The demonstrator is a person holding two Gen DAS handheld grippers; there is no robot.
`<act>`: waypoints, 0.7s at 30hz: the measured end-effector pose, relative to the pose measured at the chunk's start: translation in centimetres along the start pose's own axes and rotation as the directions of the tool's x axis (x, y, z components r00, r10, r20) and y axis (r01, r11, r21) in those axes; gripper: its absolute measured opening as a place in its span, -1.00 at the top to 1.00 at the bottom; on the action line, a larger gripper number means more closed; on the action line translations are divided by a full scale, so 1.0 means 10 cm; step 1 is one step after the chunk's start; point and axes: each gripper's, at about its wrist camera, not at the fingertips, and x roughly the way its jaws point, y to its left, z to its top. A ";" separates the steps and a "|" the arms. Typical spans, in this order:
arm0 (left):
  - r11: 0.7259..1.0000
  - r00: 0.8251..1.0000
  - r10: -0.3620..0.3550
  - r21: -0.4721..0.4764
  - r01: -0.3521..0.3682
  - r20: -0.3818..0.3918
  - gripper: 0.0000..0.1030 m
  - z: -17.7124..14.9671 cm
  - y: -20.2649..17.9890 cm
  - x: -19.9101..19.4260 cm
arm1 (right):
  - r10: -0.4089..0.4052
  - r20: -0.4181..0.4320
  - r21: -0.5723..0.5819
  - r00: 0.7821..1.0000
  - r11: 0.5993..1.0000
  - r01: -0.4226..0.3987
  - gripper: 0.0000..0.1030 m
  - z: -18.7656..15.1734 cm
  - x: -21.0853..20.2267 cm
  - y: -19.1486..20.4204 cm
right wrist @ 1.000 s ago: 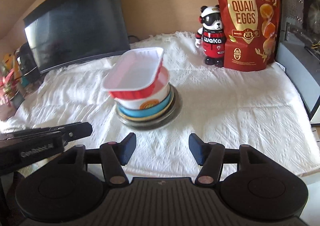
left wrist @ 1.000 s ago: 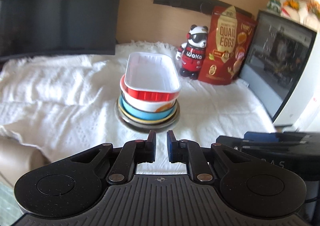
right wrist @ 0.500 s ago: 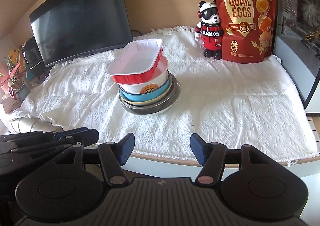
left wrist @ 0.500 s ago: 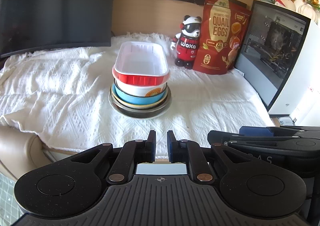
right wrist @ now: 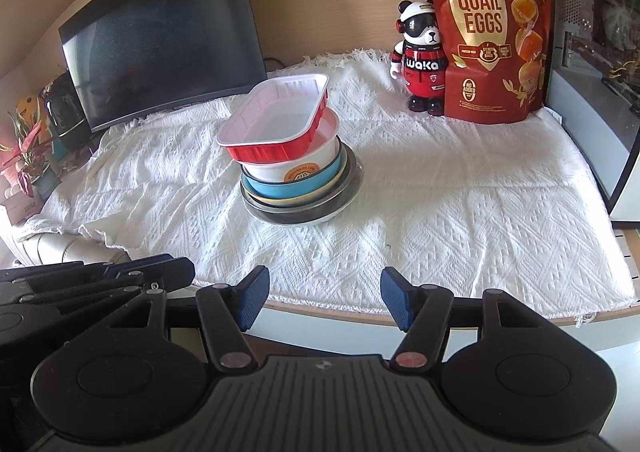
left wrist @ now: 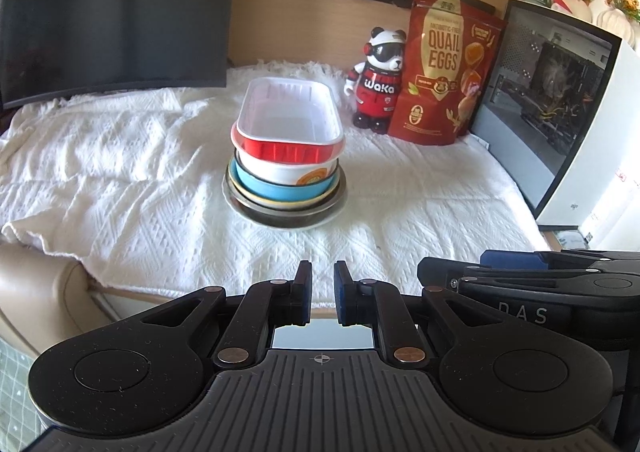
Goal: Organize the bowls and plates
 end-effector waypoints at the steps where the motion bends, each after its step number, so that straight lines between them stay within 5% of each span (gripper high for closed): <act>1: 1.000 1.000 0.001 -0.001 -0.001 0.000 0.73 0.00 0.00 -0.01 | 0.000 -0.001 0.000 1.000 1.000 0.000 -0.21 -0.01 0.00 0.01; 21: 1.000 1.000 0.001 -0.017 -0.001 -0.009 0.73 -0.05 0.06 -0.02 | 0.018 -0.025 -0.015 1.000 1.000 -0.018 -0.21 -0.06 0.03 0.09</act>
